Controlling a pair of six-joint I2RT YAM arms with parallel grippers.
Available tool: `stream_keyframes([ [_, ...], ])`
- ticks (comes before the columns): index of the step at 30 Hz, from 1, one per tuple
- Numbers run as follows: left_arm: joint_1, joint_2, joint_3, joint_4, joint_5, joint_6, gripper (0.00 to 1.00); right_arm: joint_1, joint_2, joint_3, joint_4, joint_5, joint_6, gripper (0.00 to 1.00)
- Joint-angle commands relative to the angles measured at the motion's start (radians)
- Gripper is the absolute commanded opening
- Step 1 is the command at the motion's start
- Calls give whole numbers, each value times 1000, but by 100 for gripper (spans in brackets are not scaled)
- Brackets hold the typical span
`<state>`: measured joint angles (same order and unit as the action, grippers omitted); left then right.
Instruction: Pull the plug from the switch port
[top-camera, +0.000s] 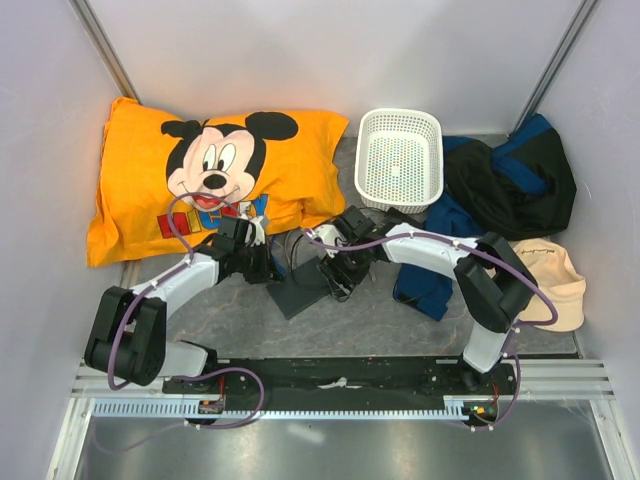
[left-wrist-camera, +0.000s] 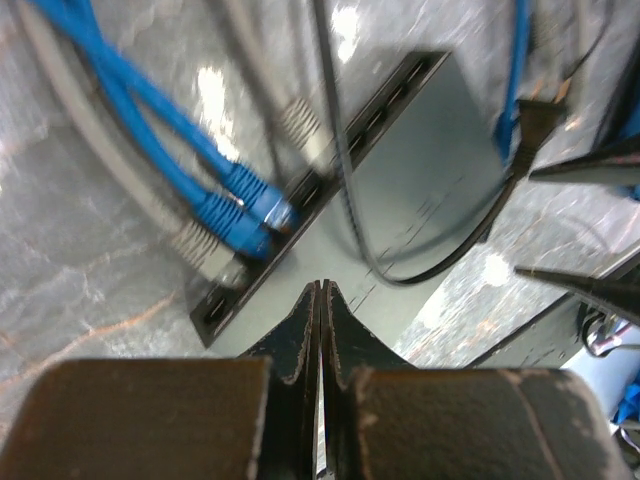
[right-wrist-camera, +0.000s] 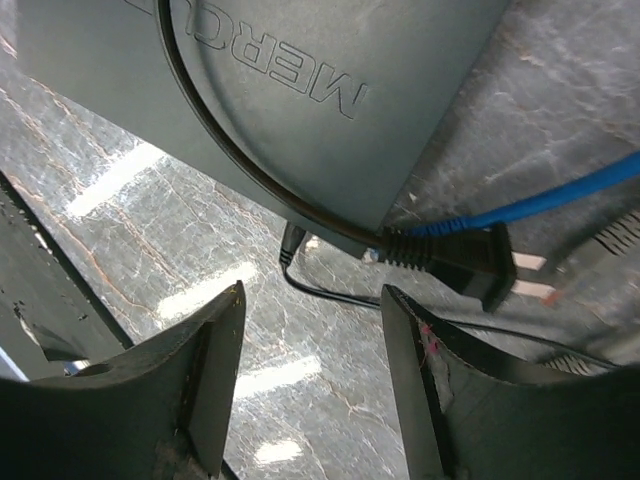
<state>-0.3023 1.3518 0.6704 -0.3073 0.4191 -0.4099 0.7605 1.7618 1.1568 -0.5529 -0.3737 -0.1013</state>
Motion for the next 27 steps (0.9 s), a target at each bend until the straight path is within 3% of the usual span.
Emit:
stream_keyframes([
  [1, 2, -26, -35, 30, 7, 40, 2, 20, 41, 43, 30, -13, 21, 62],
  [15, 2, 30, -71, 39, -42, 13, 2, 34, 133, 109, 41, 48, 69, 52],
  [21, 2, 41, -71, 22, -69, 16, 2, 63, 76, 95, 10, 150, 91, 42],
  [27, 2, 55, -74, 20, -74, 10, 2, 82, 64, 76, 4, 136, 98, 42],
])
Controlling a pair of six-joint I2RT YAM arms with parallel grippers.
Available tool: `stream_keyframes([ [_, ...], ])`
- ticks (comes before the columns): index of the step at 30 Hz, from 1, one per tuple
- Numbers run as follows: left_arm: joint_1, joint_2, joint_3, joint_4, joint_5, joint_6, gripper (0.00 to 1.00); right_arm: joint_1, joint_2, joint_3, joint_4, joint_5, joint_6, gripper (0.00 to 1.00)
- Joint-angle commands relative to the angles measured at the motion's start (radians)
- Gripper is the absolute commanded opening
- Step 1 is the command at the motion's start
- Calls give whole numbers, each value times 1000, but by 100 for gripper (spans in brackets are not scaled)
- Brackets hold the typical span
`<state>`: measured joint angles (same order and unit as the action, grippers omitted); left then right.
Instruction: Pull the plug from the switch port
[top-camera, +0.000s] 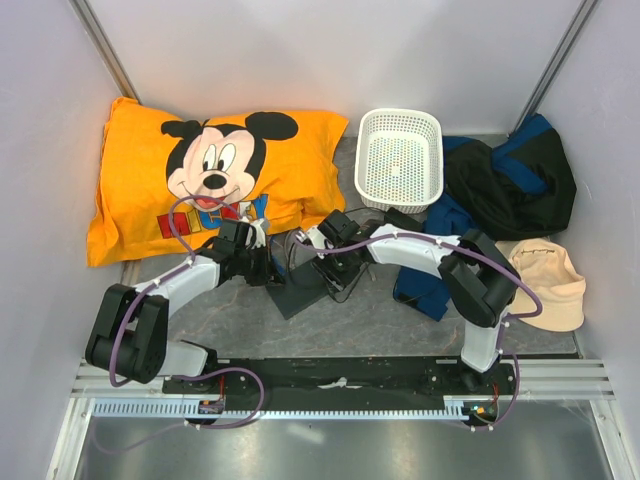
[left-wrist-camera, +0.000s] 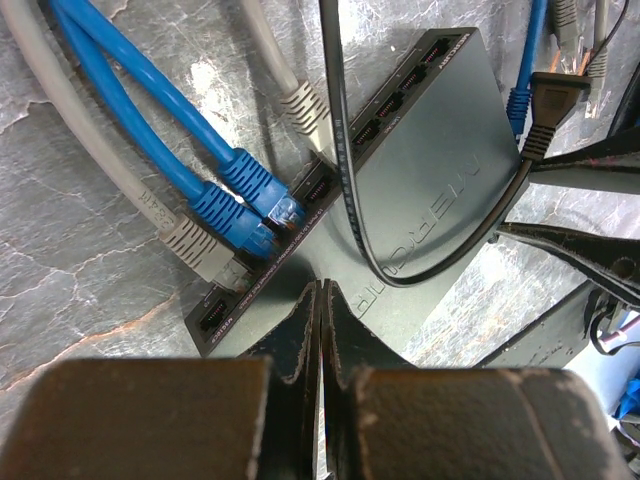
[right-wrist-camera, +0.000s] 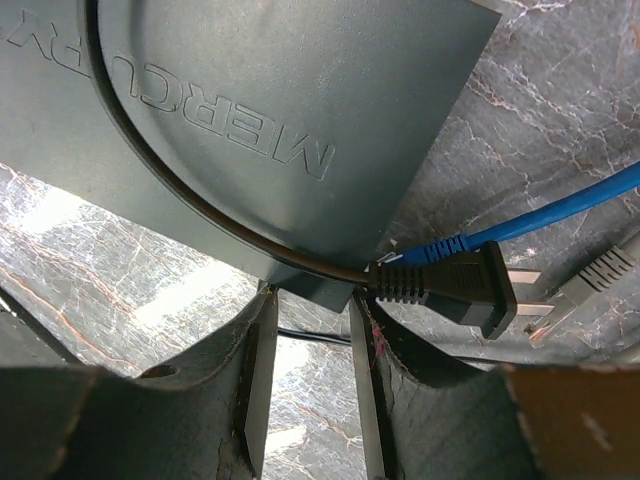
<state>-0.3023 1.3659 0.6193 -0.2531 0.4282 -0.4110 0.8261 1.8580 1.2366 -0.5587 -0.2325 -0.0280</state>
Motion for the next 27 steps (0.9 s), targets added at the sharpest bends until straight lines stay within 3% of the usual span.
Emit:
stream_keyframes([
  [1, 2, 42, -21, -32, -83, 11, 2, 18, -31, -5, 10, -7, 25, 42],
  [5, 2, 50, -16, -29, -85, 12, 2, 33, -55, 4, -21, 64, 62, 44],
  [10, 2, 56, -13, -25, -83, 12, 2, 31, -103, -25, -57, 25, 50, 44],
  [27, 2, 39, -26, -12, -108, 38, 2, 41, 38, 29, 20, 13, 76, 41],
])
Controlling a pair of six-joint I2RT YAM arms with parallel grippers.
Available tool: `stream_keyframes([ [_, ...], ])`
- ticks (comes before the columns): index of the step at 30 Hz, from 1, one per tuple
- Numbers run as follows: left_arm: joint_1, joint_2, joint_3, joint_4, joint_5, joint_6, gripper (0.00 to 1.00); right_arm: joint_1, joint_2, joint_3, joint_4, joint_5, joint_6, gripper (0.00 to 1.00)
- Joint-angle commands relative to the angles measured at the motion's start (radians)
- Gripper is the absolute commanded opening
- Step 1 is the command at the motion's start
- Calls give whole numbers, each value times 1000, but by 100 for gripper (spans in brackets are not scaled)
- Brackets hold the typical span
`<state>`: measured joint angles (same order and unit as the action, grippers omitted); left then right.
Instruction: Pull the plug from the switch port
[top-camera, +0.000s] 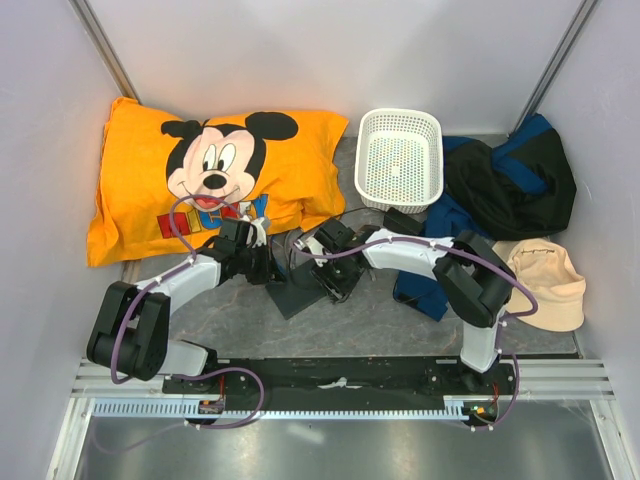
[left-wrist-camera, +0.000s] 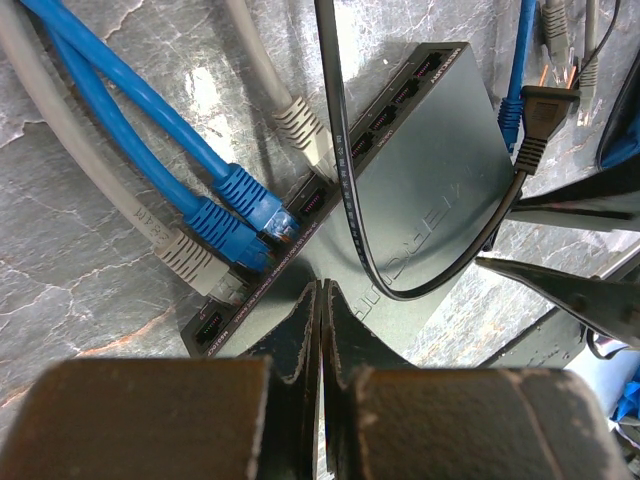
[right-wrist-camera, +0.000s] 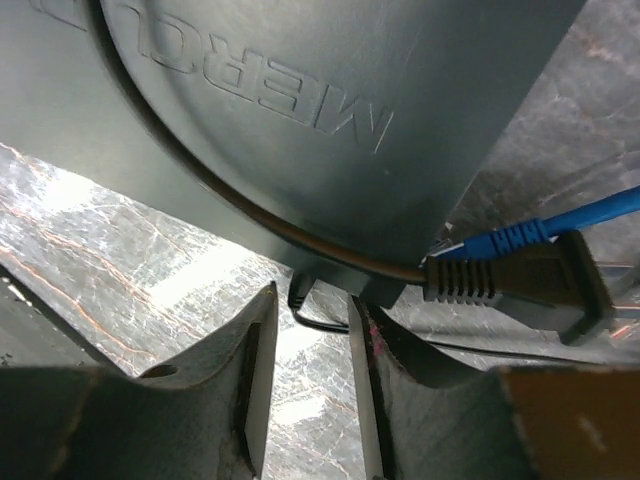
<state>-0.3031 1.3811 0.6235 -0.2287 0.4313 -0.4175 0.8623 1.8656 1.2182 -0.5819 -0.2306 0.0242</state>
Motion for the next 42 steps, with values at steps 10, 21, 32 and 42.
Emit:
stream_keyframes([
  [10, 2, 49, -30, -57, -123, 22, 2, 10, 50, 52, 91, 88, 11, 35],
  [21, 2, -86, 10, -90, -72, 25, 4, 15, 78, 83, 146, 171, -141, 0],
  [32, -4, -214, -67, -3, 90, -20, 14, 9, 101, 69, 226, 163, -253, 0],
  [42, -4, -108, -122, 85, 48, -53, 3, 9, 135, 95, 183, 79, -259, 0],
])
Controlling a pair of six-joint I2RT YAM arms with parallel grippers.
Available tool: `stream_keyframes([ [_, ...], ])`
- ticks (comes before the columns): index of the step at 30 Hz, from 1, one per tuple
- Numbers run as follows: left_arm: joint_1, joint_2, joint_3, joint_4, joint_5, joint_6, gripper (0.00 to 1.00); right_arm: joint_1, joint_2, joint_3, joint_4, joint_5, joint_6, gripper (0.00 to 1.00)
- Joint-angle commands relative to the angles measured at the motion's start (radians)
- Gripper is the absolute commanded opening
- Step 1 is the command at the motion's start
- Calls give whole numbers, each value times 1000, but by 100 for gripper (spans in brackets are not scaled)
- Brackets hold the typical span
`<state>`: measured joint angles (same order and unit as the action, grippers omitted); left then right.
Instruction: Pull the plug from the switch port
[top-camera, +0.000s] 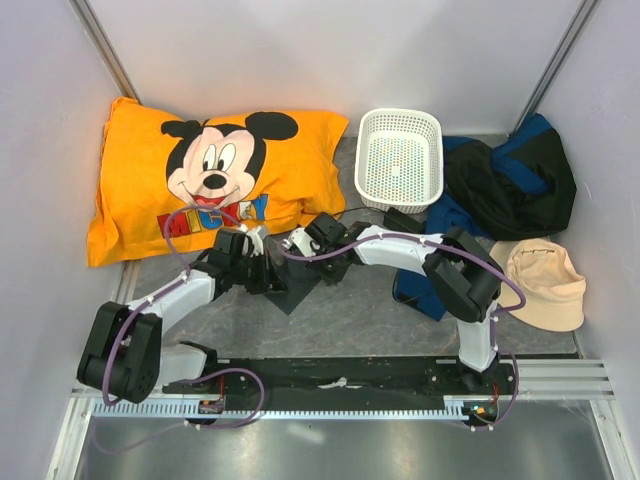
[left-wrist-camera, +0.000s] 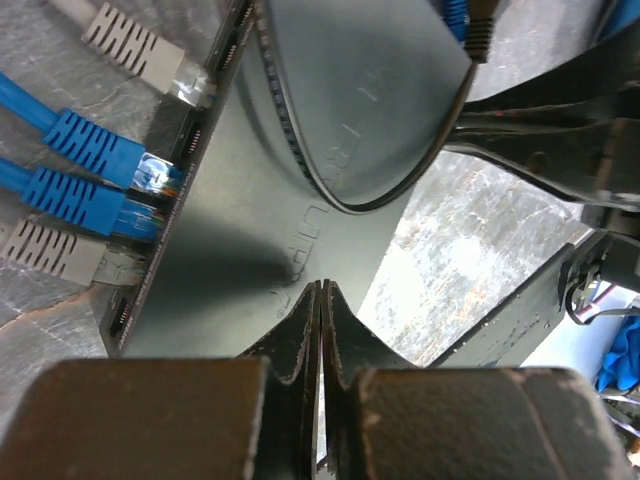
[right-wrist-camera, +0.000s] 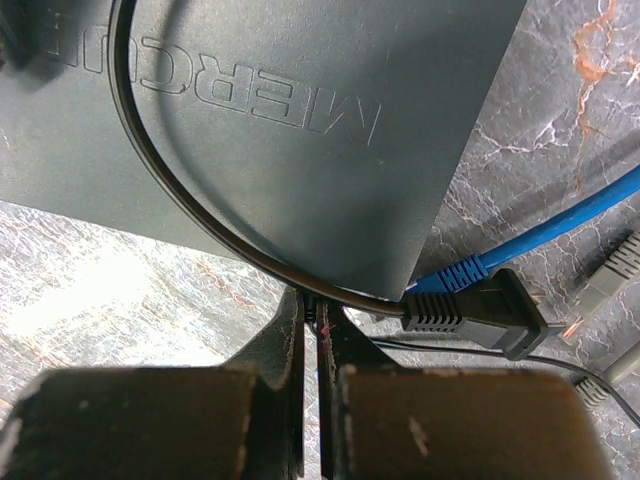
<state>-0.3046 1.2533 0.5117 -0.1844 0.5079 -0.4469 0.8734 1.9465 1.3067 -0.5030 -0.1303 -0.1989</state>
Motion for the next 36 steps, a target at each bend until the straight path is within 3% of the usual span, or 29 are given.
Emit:
stream_keyframes([
  [1, -2, 23, -13, 22, -58, -38, 2, -2, 48, -1, 104, -25, -34, 0],
  [4, 19, 37, -33, -35, -183, -47, 2, -5, 17, -35, 90, -72, -42, 0],
  [11, 35, 136, 40, -107, -250, -95, 2, -10, 48, -11, -35, -137, -88, 0],
  [15, 32, 169, 65, -130, -261, -107, 2, -11, 100, 10, -127, -31, -103, 0],
  [21, 27, 156, 57, -125, -272, -119, 2, -13, 5, -124, -16, 216, -171, 0],
  [23, 28, 140, 44, -106, -264, -118, 2, -14, 8, -124, -19, 198, -169, 0],
  [27, 16, -97, 39, -96, -184, -26, 2, -24, 34, -52, -57, 100, -110, 0],
  [28, -14, -153, 53, -104, -190, -4, 7, -24, 40, -37, -74, 63, -103, 0],
  [29, -33, -193, 59, -115, -221, 23, 28, -25, 45, -21, -81, 49, -93, 0],
  [32, -86, -291, 88, -141, -271, 177, 63, -27, 69, 37, -121, -21, -65, 0],
  [35, -88, -351, 114, -168, -287, 269, 86, -40, 112, 118, -189, -86, -60, 0],
  [36, -88, -377, 122, -159, -276, 318, 86, -56, 133, 130, -215, -100, -57, 0],
])
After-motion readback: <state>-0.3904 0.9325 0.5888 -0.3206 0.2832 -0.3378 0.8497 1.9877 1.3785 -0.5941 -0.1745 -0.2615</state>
